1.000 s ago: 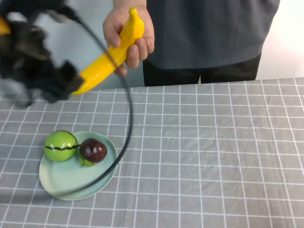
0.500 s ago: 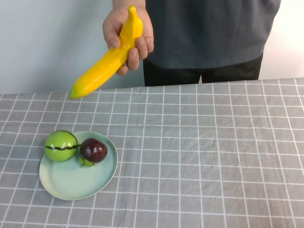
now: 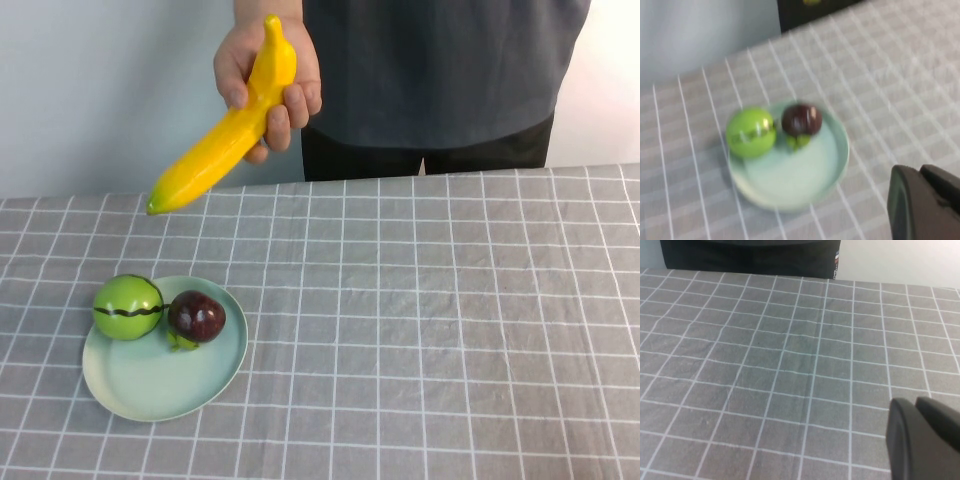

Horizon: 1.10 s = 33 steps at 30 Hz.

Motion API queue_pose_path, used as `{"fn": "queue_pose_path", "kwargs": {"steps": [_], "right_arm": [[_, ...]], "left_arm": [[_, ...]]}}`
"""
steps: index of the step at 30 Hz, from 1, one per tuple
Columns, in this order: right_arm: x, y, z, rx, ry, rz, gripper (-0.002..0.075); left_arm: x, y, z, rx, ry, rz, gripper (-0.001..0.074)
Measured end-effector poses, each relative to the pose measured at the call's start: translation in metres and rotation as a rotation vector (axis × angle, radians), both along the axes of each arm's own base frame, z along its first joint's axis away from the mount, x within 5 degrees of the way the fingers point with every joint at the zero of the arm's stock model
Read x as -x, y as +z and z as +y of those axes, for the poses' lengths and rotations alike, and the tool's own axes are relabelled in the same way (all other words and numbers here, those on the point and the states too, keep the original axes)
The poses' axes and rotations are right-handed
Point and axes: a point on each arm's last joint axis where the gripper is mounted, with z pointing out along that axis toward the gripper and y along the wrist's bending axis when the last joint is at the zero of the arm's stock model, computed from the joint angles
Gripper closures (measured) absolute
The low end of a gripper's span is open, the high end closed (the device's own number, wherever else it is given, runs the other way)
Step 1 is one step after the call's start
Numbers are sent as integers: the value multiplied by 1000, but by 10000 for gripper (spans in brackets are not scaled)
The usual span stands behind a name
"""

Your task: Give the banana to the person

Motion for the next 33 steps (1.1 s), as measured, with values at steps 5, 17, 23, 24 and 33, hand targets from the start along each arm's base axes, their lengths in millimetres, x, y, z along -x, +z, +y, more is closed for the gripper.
{"fn": "queue_pose_path", "kwargs": {"steps": [5,17,23,24,33], "right_arm": [[0,0,0,0,0,0,735],[0,0,0,0,0,0,735],[0,0,0,0,0,0,735],[0,0,0,0,0,0,735],[0,0,0,0,0,0,735]], "left_arm": [[-12,-15,-5,91,15,-207,733],[-19,-107,8,162,282,-524,733],[-21,-128,8,179,311,-407,733],[-21,-130,9,178,314,-388,733],[-17,-149,9,121,329,-186,733]]}}
